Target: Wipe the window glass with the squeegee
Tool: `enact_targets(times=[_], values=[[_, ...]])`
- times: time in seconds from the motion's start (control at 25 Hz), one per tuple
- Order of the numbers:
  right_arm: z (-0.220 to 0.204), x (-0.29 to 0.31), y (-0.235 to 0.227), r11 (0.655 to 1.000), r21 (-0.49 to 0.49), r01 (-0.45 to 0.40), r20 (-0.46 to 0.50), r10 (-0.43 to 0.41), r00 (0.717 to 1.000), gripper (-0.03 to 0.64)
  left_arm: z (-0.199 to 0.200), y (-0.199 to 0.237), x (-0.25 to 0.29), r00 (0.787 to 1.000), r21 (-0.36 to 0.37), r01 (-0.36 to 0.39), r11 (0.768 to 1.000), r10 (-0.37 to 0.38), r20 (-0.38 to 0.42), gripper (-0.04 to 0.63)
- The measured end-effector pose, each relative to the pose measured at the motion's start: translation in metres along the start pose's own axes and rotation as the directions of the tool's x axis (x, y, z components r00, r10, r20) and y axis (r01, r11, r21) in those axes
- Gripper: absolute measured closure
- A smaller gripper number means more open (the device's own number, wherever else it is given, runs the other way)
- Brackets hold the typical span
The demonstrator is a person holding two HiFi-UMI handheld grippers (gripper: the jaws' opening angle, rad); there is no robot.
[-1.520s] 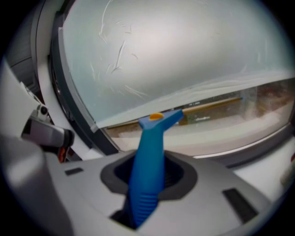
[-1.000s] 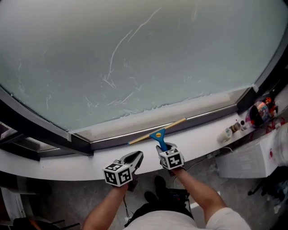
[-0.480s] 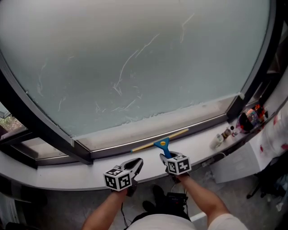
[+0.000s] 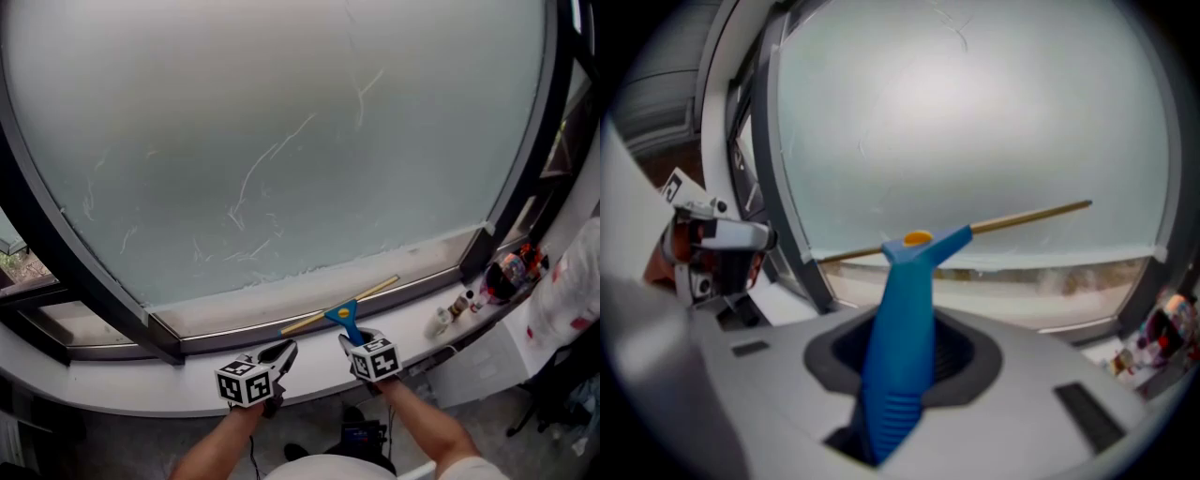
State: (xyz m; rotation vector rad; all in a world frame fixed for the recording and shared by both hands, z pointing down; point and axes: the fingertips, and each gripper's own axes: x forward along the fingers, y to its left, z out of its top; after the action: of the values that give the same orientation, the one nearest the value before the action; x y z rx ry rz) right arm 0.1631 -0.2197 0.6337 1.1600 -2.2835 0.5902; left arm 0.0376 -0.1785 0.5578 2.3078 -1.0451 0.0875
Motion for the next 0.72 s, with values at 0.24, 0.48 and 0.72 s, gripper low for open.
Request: enact_targets(times=[0.24,0.48,0.72], values=[[0.025,-0.015,-0.048,1.000,0.003,-0.014,-0.003,0.014,1.000,0.499,0.026,-0.023,0.046,0.999,0.003,-0.006,1.000,0.006,0.044,0.543],[0.061,-0.026,-0.098,0.999,-0.025,-0.037,-0.001,0.037,0.999,0.499,0.058,-0.046,0.093,0.996,0.024,-0.015,1.000,0.013,0.091,0.543],[0.085,-0.025,-0.124,0.997,-0.047,-0.056,0.006,0.056,0.998,0.499,0.077,-0.054,0.121,0.991,0.031,-0.039,0.999,0.035,0.130,0.543]])
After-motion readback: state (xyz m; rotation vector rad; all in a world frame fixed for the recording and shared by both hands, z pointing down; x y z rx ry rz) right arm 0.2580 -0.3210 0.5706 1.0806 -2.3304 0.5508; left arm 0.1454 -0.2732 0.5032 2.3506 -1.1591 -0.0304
